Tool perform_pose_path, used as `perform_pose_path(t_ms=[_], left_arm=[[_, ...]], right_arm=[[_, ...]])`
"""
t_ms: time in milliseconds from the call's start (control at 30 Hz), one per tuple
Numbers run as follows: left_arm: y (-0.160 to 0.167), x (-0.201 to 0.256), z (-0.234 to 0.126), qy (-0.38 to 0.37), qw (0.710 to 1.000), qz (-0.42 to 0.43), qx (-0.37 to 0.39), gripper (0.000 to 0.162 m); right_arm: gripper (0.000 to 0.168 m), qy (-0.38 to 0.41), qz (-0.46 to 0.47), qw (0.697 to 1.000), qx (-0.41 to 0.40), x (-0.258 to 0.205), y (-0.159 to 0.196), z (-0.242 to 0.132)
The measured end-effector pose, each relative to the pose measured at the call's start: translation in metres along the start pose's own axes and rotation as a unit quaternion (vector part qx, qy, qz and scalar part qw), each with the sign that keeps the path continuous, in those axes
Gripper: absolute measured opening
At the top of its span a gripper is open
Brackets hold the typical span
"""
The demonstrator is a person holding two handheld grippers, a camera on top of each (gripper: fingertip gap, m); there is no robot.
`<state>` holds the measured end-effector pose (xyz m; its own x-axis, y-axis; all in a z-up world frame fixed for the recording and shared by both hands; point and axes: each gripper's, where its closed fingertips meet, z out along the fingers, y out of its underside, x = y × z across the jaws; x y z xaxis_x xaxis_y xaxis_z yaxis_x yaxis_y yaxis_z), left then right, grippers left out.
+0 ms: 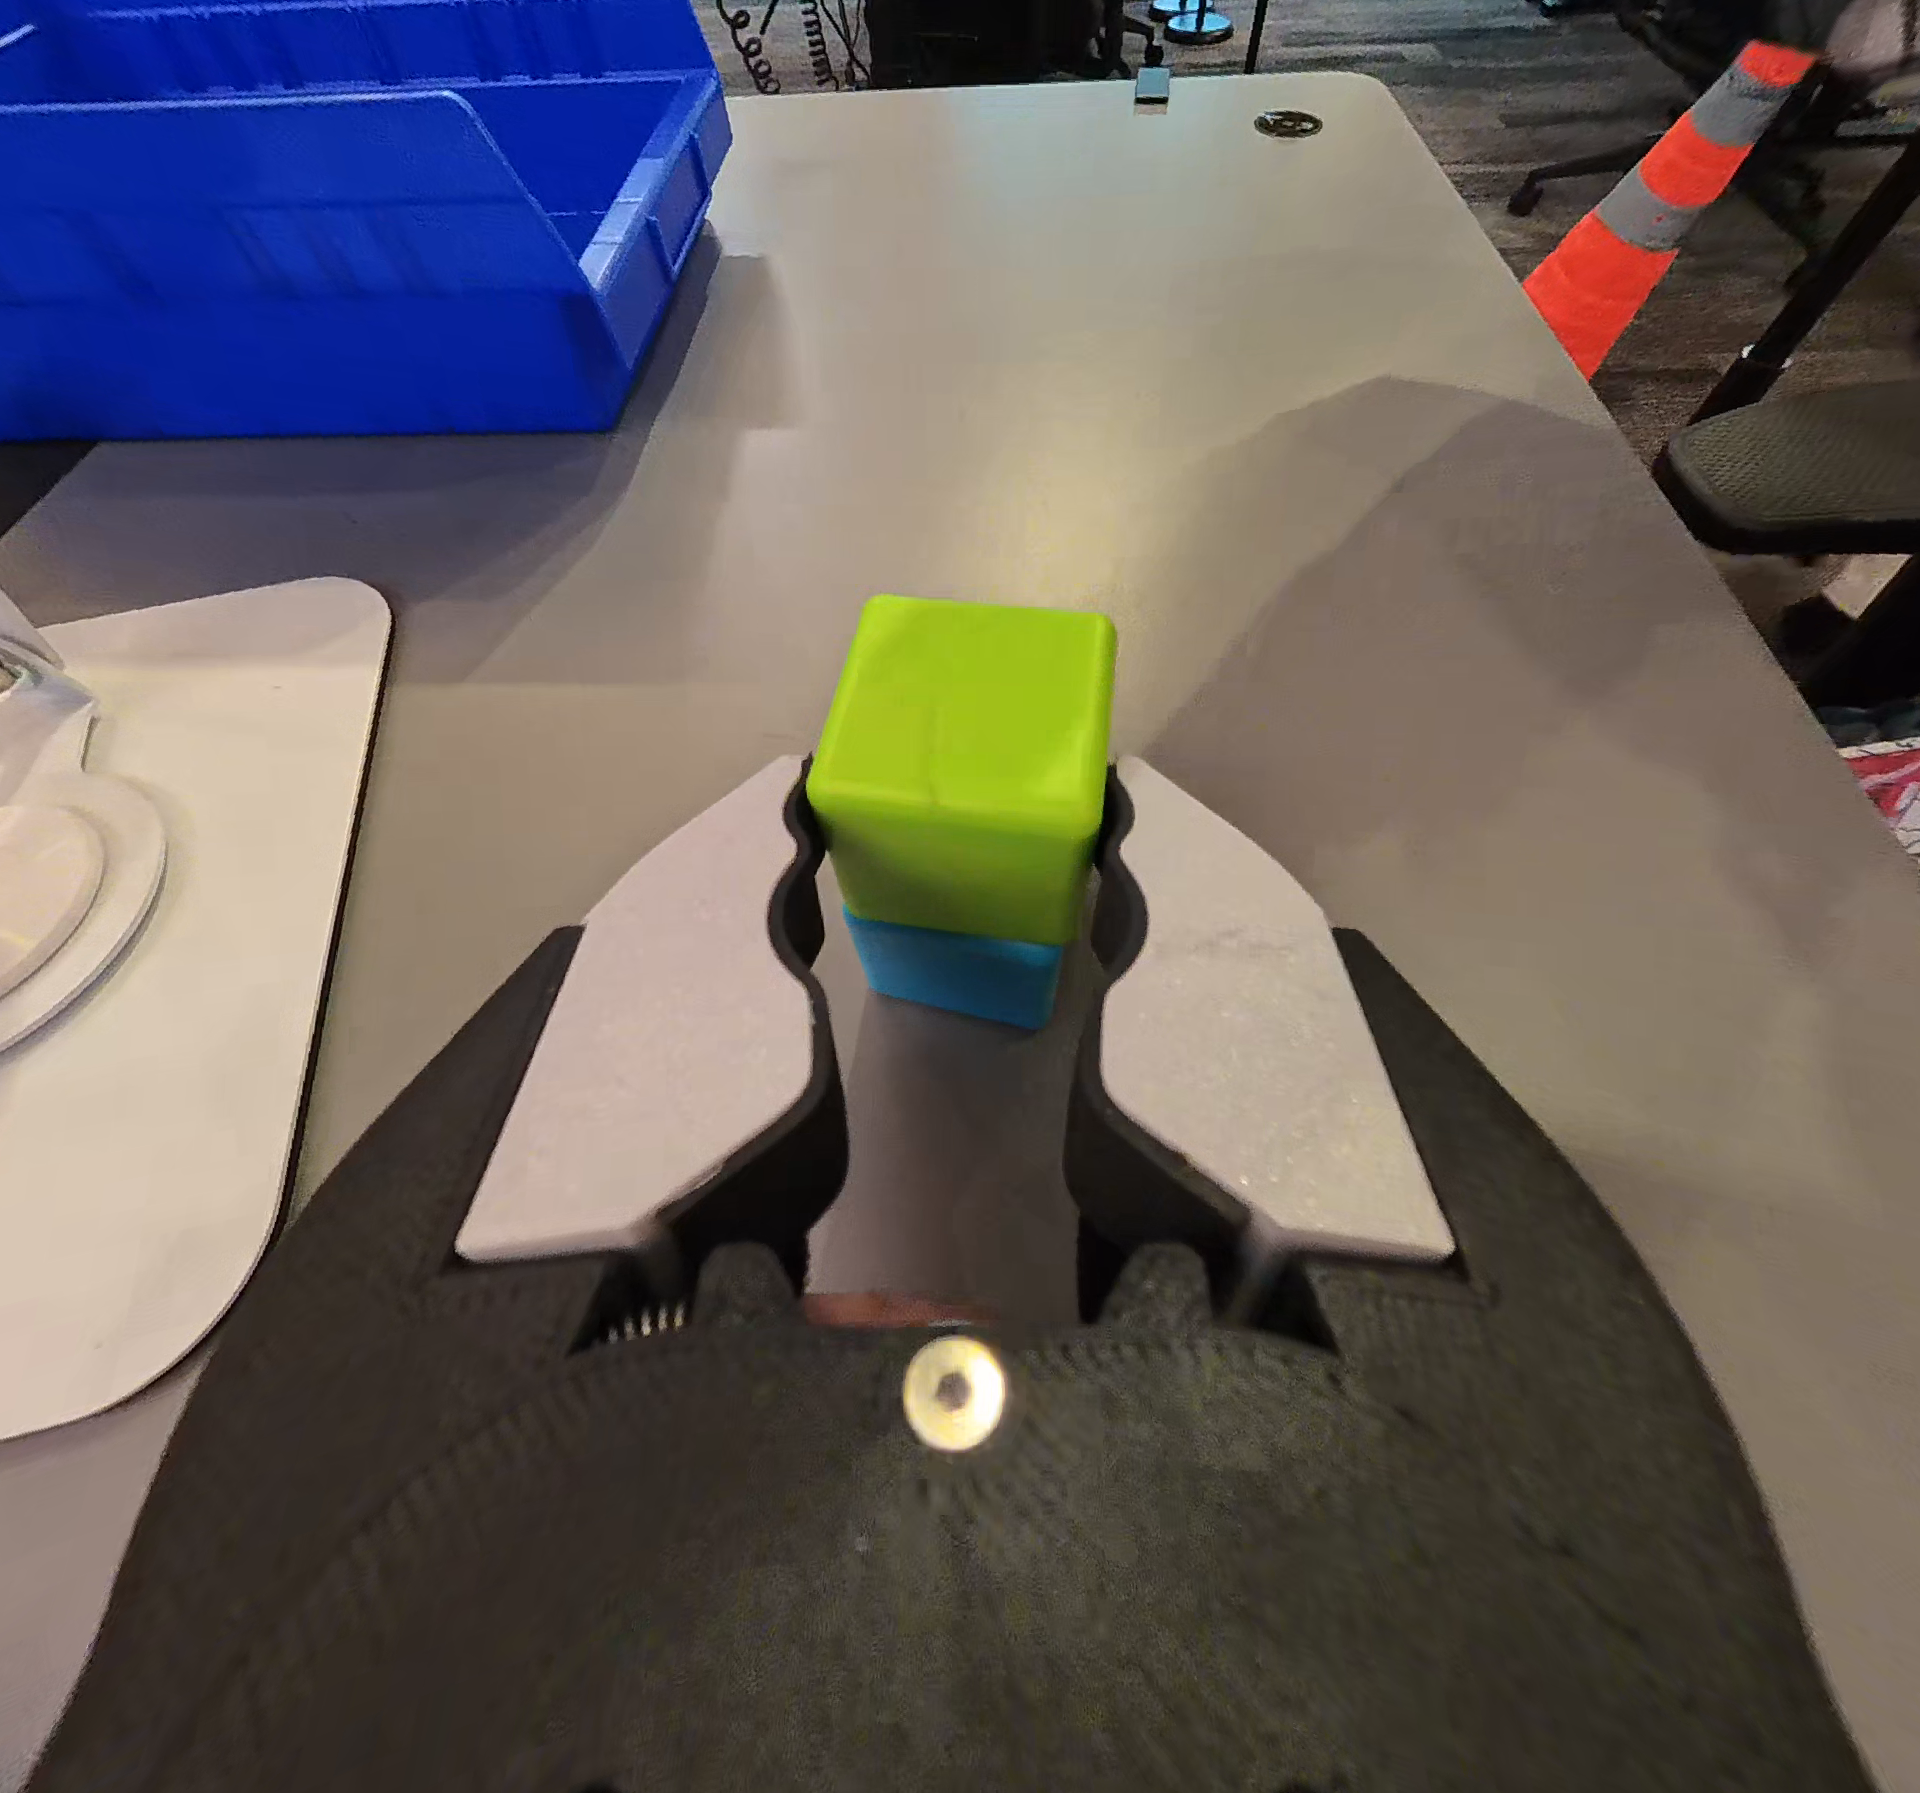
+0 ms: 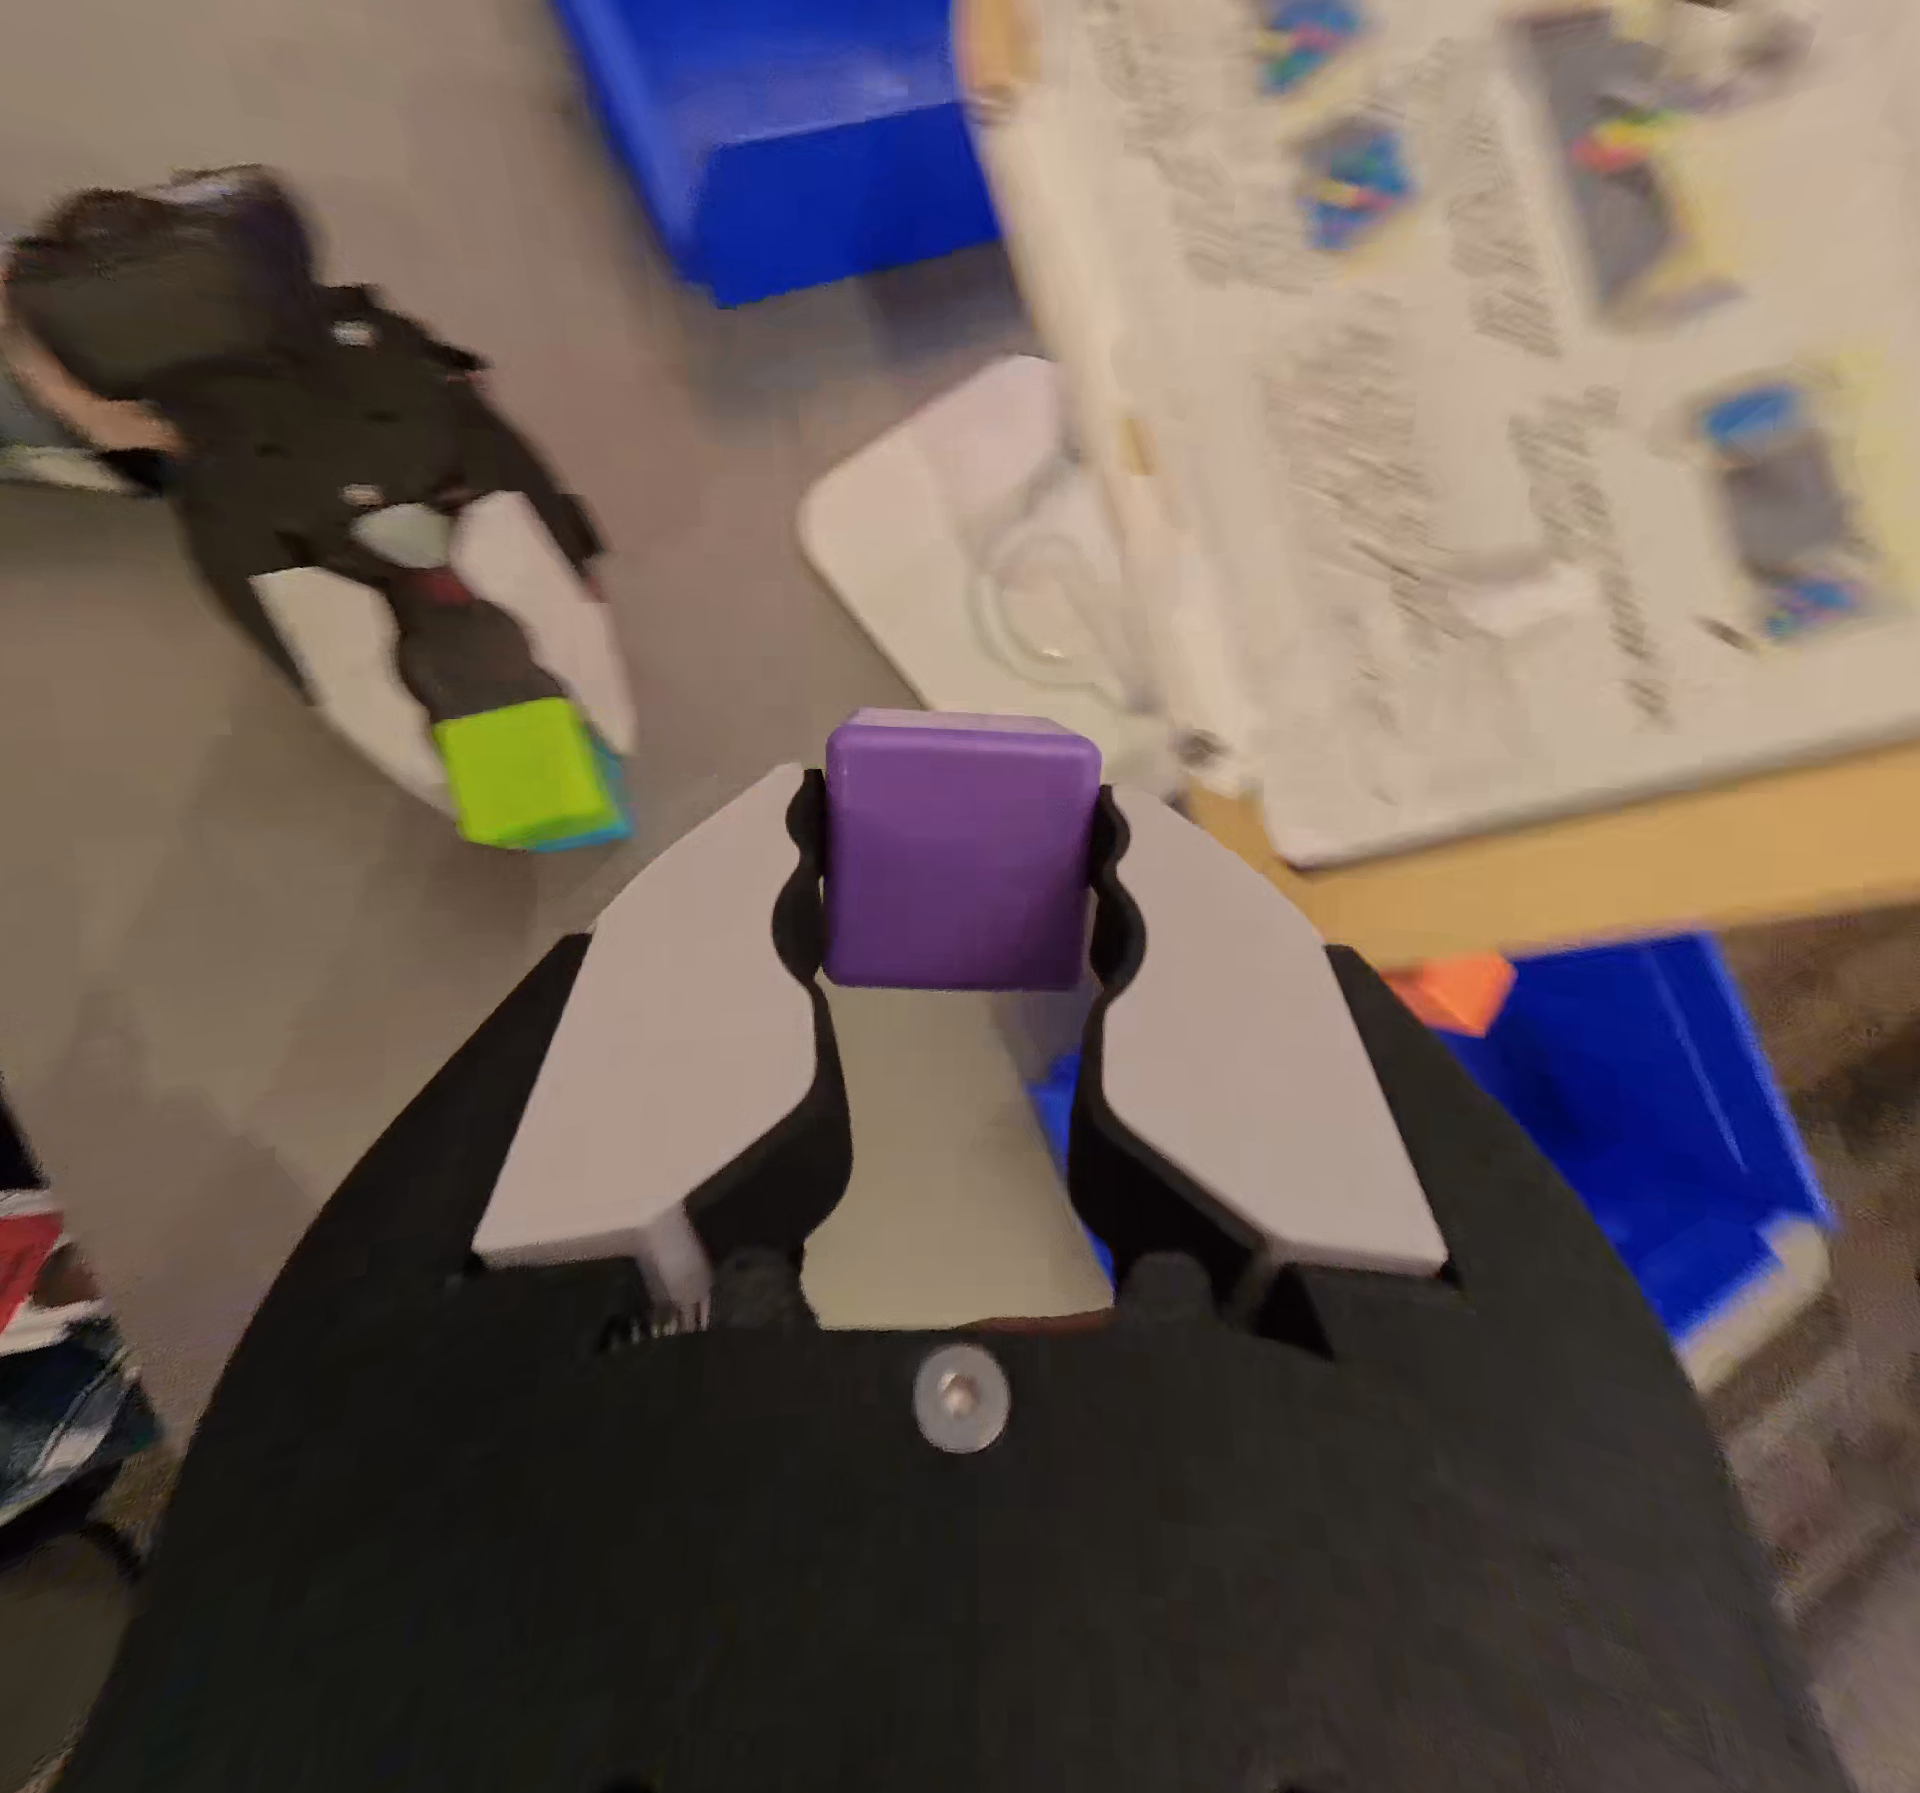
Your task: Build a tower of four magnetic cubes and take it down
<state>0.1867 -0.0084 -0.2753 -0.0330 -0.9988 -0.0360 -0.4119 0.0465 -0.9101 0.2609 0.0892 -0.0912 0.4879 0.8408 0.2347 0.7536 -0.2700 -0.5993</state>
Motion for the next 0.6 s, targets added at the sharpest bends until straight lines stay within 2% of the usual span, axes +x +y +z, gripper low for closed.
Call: perform_pose_path(t_ms=[100,233,367,600], left_arm=[[0.000,0.000,0.000,0.000,1.000,0.000,0.000,0.050],[0.000,0.000,0.000,0.000,1.000,0.000,0.000,0.050],[0.000,0.001,0.000,0.002,1.000,0.001,0.000,0.050],[0.000,0.001,0.000,0.004,1.000,0.001,0.000,0.050]], right_arm=[[0.049,0.076,0.063,0.995,-0.024,0.074,0.032,-0.016],[0.049,0.147,0.144,0.976,-0.070,0.151,0.091,-0.014],[0.050,0.177,0.198,0.957,-0.120,0.193,0.147,0.011],[0.050,0.180,0.287,0.930,-0.146,0.230,0.212,0.069]])
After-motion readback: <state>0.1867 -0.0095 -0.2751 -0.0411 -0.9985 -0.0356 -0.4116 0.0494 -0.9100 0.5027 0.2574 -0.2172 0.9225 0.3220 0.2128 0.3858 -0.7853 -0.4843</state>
